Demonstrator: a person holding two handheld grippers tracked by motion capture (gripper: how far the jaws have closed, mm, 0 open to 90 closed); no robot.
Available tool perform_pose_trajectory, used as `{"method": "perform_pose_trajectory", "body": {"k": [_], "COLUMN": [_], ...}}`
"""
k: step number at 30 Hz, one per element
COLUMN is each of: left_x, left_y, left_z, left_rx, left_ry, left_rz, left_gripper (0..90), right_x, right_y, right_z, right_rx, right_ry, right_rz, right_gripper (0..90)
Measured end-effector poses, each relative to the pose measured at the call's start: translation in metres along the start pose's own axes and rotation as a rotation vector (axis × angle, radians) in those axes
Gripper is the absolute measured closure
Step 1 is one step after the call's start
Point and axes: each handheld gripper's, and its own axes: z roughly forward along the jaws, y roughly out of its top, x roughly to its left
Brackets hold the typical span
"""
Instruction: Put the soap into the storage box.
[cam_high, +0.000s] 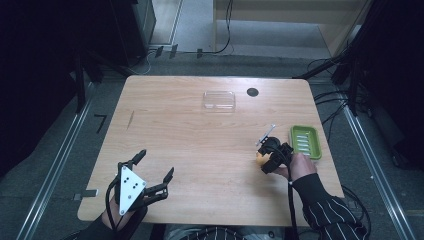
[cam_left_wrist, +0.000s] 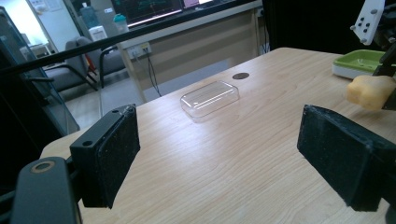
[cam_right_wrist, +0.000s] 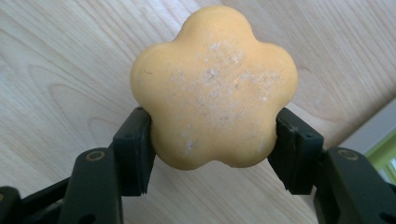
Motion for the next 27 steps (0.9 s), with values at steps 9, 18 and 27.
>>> {"method": "perform_pose_trajectory", "body": {"k": [9,18,27], "left_x": [0.0,0.0,0.0], "left_y": [0.0,0.0,0.0], "left_z": [0.0,0.0,0.0], "left_rx": [0.0,0.001,0.002], "left_ry": [-0.001,0.0,0.001], "left_rz": [0.002,0.002,0.003], "left_gripper": [13.5,13.5,13.5], "right_x": [-0.015,-0.029,-0.042], "right_y": [-0.006,-0.012,-0.018], "right_z": [-0.006,-0.011,-0.014], "right_rx": [-0.029,-0.043,-0.052], "right_ry": [-0.023,-0.043,-0.068], "right_rz": [0.036,0.085,0.129], "right_gripper": [40.2,40.2,40.2]}}
